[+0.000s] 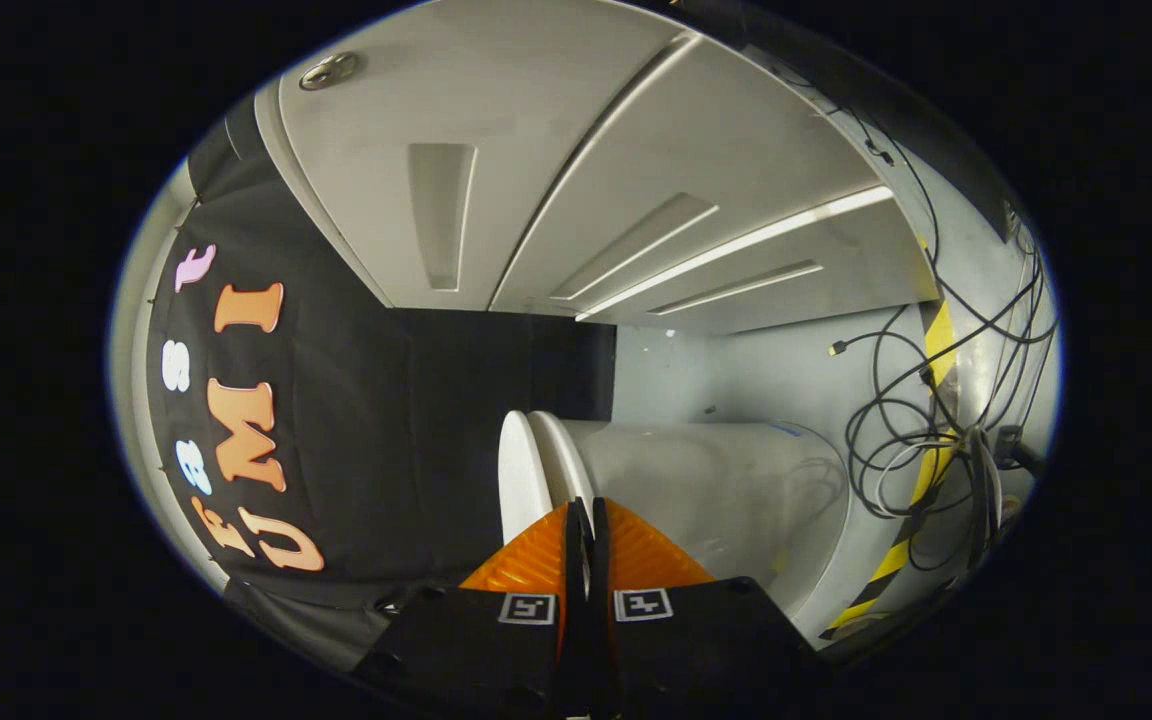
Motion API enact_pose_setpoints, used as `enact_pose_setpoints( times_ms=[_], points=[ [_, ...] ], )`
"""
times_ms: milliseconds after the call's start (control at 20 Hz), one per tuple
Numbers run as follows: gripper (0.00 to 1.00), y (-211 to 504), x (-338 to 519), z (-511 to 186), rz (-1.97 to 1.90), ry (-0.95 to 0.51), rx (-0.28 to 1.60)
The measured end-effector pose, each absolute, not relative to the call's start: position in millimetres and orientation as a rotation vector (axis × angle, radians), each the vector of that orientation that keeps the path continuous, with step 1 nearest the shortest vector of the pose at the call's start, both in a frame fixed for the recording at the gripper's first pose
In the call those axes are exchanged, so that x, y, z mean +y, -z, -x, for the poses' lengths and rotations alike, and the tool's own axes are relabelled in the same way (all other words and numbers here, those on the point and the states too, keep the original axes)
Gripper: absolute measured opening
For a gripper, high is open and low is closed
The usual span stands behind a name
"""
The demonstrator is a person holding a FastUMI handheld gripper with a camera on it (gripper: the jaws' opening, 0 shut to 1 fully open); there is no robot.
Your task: Open the toilet lid.
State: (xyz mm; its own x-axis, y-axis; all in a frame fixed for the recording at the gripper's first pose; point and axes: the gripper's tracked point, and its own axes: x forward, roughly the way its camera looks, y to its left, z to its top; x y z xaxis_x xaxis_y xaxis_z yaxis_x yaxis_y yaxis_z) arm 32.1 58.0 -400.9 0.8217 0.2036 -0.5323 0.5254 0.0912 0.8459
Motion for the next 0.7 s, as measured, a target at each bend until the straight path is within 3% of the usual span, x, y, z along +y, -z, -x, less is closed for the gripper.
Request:
enact_pose_setpoints(
  times_ms=[700],
  points=[
    [0.08, 369.2, 62.5, -38.7, -1.352, 0.179, 0.589]
  ],
)
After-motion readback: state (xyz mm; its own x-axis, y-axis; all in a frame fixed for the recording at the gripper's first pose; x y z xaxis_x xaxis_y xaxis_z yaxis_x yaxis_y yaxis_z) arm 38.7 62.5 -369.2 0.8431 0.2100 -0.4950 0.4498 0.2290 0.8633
